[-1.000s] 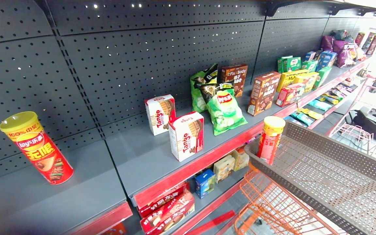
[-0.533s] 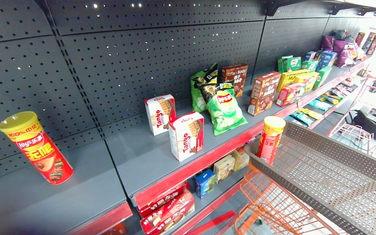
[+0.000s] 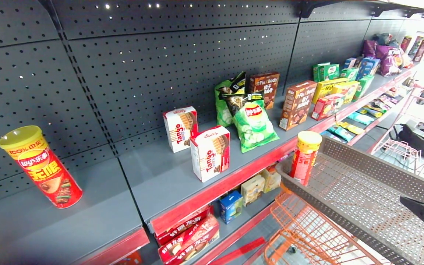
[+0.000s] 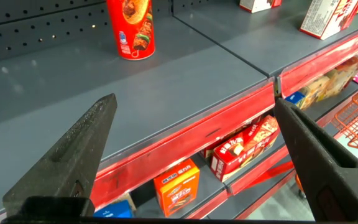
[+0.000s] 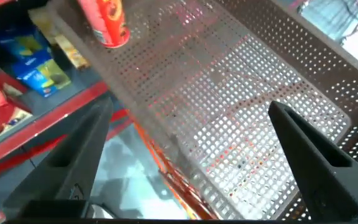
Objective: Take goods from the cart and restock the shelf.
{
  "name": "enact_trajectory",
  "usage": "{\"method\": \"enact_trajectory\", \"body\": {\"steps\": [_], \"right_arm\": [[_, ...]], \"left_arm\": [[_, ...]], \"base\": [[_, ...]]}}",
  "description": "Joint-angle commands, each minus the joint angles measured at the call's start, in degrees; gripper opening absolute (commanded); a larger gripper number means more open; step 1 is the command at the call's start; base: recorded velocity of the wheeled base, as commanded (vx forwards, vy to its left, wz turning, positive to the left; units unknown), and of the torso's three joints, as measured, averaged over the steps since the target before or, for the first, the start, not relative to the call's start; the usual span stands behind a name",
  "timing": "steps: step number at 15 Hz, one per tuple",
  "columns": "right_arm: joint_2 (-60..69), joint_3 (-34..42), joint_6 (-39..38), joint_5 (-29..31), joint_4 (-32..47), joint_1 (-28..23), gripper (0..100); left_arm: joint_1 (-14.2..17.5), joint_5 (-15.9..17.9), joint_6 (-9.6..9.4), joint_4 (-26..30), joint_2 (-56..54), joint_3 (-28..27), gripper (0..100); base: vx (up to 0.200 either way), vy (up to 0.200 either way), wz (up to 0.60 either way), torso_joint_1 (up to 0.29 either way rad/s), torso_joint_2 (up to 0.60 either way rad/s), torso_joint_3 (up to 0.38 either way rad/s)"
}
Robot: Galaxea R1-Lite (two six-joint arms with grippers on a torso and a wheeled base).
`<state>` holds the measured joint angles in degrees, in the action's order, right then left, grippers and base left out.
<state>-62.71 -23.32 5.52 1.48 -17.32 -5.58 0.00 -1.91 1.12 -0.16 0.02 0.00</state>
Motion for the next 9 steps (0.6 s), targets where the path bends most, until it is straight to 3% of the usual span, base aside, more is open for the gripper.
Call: {"method": "enact_trajectory", "body": {"steps": [1, 4, 6, 7, 9], "right_arm": [[-8.13, -2.87, 0.01, 0.02, -1.31, -1.45, 100], [-15.34, -6.21, -0.69, -1.39, -3.42, -1.36, 100], [-18.06, -5.86, -0.69, -4.55, -9.92, -1.18, 100], [-21.23, -5.95, -0.69, -7.01, -16.78, -1.18, 100], [-25.62, -6.21, -0.69, -7.36, -23.28, -0.13, 100]], "left_arm": [[0.0, -0.02, 0.02, -0.02, -0.02, 0.0, 100], [0.0, -0.02, 0.02, -0.02, -0.02, 0.0, 100], [0.0, -0.02, 0.02, -0.02, -0.02, 0.0, 100], [0.0, -0.02, 0.02, -0.02, -0.02, 0.0, 100], [0.0, -0.02, 0.02, -0.02, -0.02, 0.0, 100]], "base": [[0.0, 0.0, 0.0, 0.0, 0.0, 0.0], [0.0, 0.0, 0.0, 0.0, 0.0, 0.0], [0.0, 0.0, 0.0, 0.0, 0.0, 0.0], [0.0, 0.0, 0.0, 0.0, 0.0, 0.0], [0.0, 0.0, 0.0, 0.0, 0.0, 0.0]]}}
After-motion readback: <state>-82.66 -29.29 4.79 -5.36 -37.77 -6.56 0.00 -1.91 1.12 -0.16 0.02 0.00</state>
